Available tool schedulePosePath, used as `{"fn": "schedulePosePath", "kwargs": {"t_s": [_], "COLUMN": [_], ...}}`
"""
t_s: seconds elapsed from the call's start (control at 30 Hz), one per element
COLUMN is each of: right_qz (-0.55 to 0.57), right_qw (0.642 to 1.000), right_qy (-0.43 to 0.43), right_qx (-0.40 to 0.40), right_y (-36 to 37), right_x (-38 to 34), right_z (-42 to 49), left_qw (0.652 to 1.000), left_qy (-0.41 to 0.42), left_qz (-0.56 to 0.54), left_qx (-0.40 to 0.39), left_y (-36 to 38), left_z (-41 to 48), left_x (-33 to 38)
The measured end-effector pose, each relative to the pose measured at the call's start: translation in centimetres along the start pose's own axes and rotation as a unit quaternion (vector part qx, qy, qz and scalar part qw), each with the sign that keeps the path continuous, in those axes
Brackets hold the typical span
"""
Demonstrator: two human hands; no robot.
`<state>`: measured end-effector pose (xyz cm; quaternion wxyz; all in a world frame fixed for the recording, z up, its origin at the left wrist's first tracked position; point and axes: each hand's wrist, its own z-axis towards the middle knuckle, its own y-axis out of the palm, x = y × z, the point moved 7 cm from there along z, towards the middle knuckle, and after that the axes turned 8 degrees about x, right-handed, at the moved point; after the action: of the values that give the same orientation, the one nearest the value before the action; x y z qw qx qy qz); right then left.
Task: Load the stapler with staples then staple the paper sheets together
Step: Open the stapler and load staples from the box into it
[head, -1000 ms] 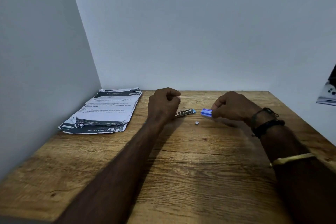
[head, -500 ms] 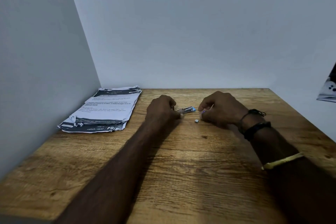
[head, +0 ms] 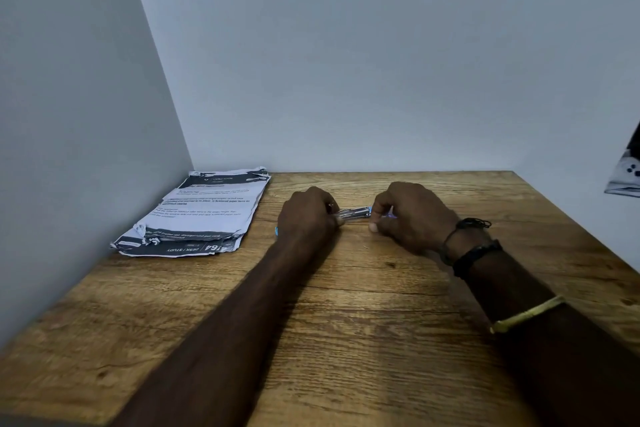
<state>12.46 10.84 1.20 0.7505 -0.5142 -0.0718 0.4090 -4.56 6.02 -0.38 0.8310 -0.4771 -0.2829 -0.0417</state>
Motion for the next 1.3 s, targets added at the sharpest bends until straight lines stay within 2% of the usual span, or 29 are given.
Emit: {"fn": "schedulePosePath", "kwargs": {"t_s": [0.4, 0.63, 1.1, 1.3], "right_qz": [0.054, 0.064, 0.011, 0.025], "right_qw": [0.991, 0.988, 0.987, 0.987], "right_qy": [-0.059, -0.061, -0.076, -0.062], "right_qx": [0.110, 0.127, 0.144, 0.149], "right_y": [-1.7, -2.0, -2.7, -2.6], "right_x": [-0.9, -0.9, -1.6, -1.2], "right_z": [-0.1, 0.1, 0.2, 0.1], "left_qw": [0.993, 0.986, 0.987, 0.991], "left_qy": [0.108, 0.150, 0.132, 0.111], "left_qz": [-0.010, -0.031, -0.058, -0.053], "left_qx": [0.037, 0.061, 0.070, 0.053], "left_y": [-1.2, -1.6, -1.5, -1.1], "left_z": [-0.3, -0.7, -0.8, -0.6], "left_x": [2.9, 4.0, 3.7, 3.4]}}
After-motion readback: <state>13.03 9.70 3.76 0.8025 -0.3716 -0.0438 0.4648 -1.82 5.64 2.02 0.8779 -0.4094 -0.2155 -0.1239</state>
